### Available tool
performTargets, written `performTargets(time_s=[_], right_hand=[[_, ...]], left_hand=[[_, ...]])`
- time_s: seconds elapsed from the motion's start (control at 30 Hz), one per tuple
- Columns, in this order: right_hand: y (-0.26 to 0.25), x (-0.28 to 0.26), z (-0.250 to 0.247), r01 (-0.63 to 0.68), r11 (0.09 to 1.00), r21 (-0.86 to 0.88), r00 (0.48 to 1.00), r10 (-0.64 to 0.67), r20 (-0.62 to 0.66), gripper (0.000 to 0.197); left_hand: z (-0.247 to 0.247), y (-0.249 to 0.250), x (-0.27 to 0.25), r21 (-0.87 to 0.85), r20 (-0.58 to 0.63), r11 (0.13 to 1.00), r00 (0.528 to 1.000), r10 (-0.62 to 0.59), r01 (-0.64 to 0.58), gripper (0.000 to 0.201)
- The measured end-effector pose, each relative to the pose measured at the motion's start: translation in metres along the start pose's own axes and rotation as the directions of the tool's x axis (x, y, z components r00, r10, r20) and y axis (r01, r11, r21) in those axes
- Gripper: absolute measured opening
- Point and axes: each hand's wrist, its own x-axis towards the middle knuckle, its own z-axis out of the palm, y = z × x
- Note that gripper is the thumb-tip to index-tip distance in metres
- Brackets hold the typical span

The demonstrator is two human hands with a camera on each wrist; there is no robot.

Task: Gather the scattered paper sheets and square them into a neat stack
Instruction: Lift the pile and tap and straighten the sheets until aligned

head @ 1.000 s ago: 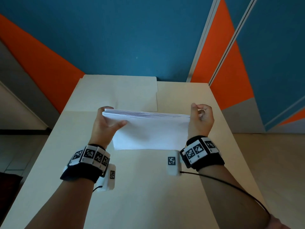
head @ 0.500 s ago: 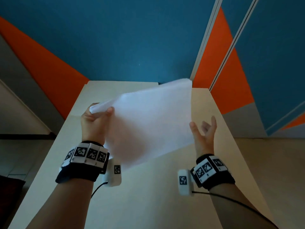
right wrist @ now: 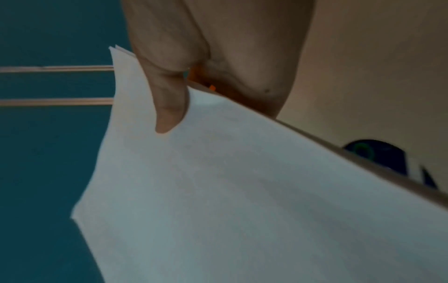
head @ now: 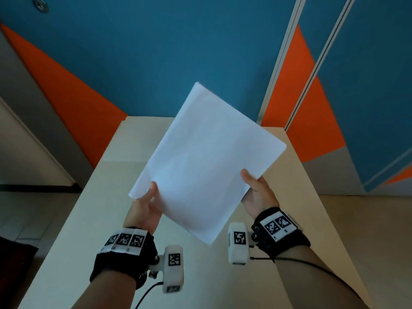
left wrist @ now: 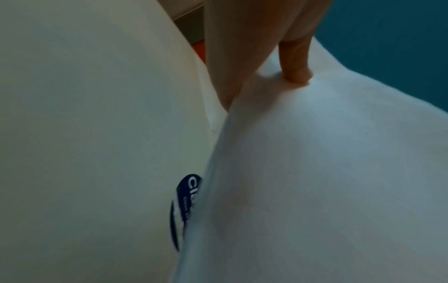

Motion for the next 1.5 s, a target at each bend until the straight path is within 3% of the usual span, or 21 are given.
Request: performTargets(time_s=[0.1, 0.17, 0.27, 0.33, 0.4, 0.5, 0.57, 0.7, 0.77, 0.87, 1.0, 1.1, 1.2, 1.37, 1.5], right_hand=[[-0.018, -0.004, 0.013, 0.109, 0.985, -0.136, 0.994, -0.107, 0.022, 0.041], [-0.029, -0.006, 0.017, 0.170, 0.959, -0.227, 0.985, -0.162, 0.054, 0.035], [-0.035, -0.009, 0.020, 0.209, 0.903, -0.375, 0.978, -0.187, 0.095, 0.009], [-0.028, -0.011, 0.017, 0.199, 0.841, -0.504, 0.980, -0.176, 0.093, 0.025], [-0.021, -0.015, 0.018, 0.200, 0.806, -0.557, 0.980, -0.175, 0.098, 0.029], [-0.018, -0.017, 0.017, 0.211, 0.827, -0.522, 0.976, -0.212, 0.058, 0.032], [-0.018, -0.017, 0.015, 0.211, 0.836, -0.506, 0.972, -0.235, 0.016, 0.041], [-0.007, -0.021, 0.008, 0.107, 0.831, -0.546, 0.985, -0.163, -0.055, 0.016], [-0.006, -0.022, 0.006, 0.089, 0.815, -0.572, 0.981, -0.170, -0.089, 0.024], [-0.013, -0.023, 0.011, 0.175, 0.787, -0.592, 0.958, -0.275, -0.081, 0.040], [-0.024, -0.026, 0.032, 0.267, 0.828, -0.493, 0.930, -0.355, -0.093, 0.051], [-0.026, -0.024, 0.041, 0.290, 0.851, -0.437, 0.923, -0.369, -0.106, 0.044], [-0.026, -0.020, 0.045, 0.314, 0.826, -0.468, 0.893, -0.424, -0.149, 0.033], [-0.026, -0.005, 0.050, 0.375, 0.811, -0.448, 0.795, -0.530, -0.295, 0.037], [-0.027, 0.004, 0.049, 0.385, 0.773, -0.503, 0.746, -0.582, -0.324, 0.034]], left_hand=[[-0.013, -0.007, -0.002, 0.037, -0.016, 0.999, 1.000, -0.027, 0.027, 0.029], [-0.020, -0.004, -0.003, 0.171, -0.050, 0.985, 0.999, -0.007, 0.015, 0.021], [-0.015, 0.014, -0.004, 0.432, 0.118, 0.896, 0.992, 0.053, -0.100, 0.043], [-0.005, 0.026, -0.001, 0.464, 0.213, 0.873, 0.975, 0.058, -0.153, 0.062], [0.009, 0.034, -0.002, 0.442, 0.228, 0.873, 0.967, 0.112, -0.206, 0.058], [0.027, 0.037, -0.007, 0.437, 0.190, 0.840, 0.946, 0.263, -0.321, 0.035], [0.032, 0.035, -0.008, 0.436, 0.193, 0.820, 0.928, 0.319, -0.372, 0.032], [0.031, 0.018, -0.009, 0.526, 0.201, 0.786, 0.945, 0.257, -0.326, 0.027], [0.029, 0.014, -0.008, 0.547, 0.188, 0.780, 0.953, 0.239, -0.304, 0.042], [0.031, 0.018, -0.008, 0.482, 0.192, 0.801, 0.935, 0.299, -0.355, 0.061], [0.050, 0.027, -0.017, 0.380, 0.179, 0.804, 0.889, 0.422, -0.458, 0.038], [0.062, 0.032, -0.021, 0.357, 0.177, 0.788, 0.864, 0.470, -0.502, 0.033], [0.070, 0.031, -0.024, 0.361, 0.125, 0.776, 0.852, 0.509, -0.517, 0.016], [0.081, 0.031, -0.020, 0.455, -0.043, 0.699, 0.771, 0.636, -0.552, 0.037], [0.087, 0.033, -0.012, 0.463, -0.113, 0.701, 0.748, 0.654, -0.543, 0.029]])
